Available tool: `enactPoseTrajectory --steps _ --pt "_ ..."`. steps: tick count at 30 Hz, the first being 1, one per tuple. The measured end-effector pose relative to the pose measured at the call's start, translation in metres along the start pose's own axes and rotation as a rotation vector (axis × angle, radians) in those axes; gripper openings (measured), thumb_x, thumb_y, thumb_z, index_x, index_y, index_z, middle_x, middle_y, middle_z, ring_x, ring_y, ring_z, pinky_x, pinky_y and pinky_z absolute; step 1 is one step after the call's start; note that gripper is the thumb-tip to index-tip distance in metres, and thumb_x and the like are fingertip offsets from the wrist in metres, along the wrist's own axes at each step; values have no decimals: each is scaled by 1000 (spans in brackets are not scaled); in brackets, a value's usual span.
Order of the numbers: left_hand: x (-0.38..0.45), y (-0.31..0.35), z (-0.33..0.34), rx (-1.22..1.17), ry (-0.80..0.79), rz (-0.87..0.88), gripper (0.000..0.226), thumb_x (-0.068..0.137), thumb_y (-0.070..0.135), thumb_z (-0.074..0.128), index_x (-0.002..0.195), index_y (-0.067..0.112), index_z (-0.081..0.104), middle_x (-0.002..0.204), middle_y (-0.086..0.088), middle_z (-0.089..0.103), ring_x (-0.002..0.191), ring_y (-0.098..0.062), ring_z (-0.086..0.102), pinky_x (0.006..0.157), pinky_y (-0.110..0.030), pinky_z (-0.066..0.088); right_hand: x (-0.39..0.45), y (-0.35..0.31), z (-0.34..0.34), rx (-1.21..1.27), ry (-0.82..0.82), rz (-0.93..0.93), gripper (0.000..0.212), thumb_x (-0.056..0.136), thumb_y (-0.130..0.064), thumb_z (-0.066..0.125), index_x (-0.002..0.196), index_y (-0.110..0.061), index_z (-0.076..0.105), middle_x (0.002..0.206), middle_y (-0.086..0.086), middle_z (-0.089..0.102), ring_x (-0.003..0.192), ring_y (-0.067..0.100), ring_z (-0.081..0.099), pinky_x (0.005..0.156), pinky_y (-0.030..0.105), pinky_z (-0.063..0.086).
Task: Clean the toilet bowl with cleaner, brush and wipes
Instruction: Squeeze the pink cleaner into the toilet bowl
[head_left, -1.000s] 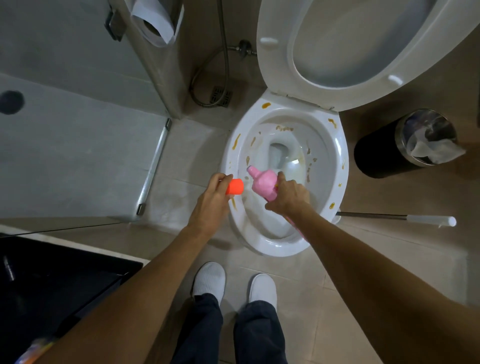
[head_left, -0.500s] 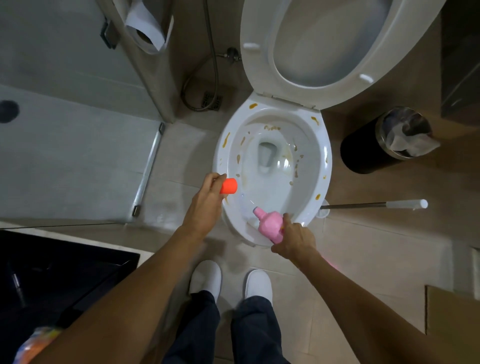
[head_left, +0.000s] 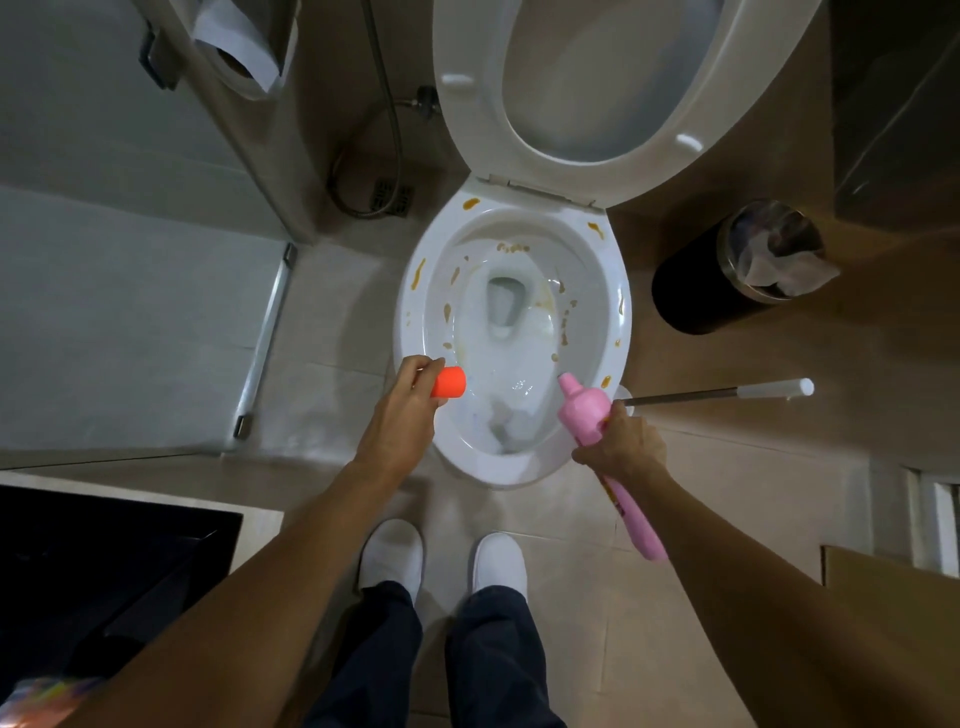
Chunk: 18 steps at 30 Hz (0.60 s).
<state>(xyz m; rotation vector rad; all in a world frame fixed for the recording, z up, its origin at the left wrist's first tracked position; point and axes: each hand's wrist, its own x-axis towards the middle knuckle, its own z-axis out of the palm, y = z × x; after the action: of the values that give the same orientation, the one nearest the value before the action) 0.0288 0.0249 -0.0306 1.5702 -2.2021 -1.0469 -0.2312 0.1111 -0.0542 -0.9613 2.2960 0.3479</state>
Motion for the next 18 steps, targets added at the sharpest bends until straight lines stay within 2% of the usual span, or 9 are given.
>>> enactPoseTrajectory --steps 3,6,12,18 --pt "2 1 4 12 -3 -3 45 87 0 61 131 4 52 129 -12 49 98 -37 59 85 -48 49 19 2 -14 35 46 16 81 58 -42 84 121 -10 45 99 8 62 90 28 64 77 42 57" --pt "7 0 8 18 -5 -11 44 88 1 62 130 4 53 128 -11 49 99 -38 59 84 -47 50 36 -1 -35 -2 90 20 76 62 -41 84 119 -8 47 97 9 62 88 29 65 76 42 58" --pt "23 -1 12 25 -10 -26 43 88 2 62 130 5 53 129 -11 49 97 -38 60 83 -47 51 79 -20 -78 -18 125 19 78 63 -45 83 121 -7 47 102 9 60 96 30 63 84 41 55" --pt "42 -1 14 41 1 -15 45 86 1 64 130 5 54 126 -11 51 92 -38 62 77 -48 53 111 -49 -111 8 178 1 70 68 -43 82 119 -8 51 99 9 60 90 26 63 80 39 57"
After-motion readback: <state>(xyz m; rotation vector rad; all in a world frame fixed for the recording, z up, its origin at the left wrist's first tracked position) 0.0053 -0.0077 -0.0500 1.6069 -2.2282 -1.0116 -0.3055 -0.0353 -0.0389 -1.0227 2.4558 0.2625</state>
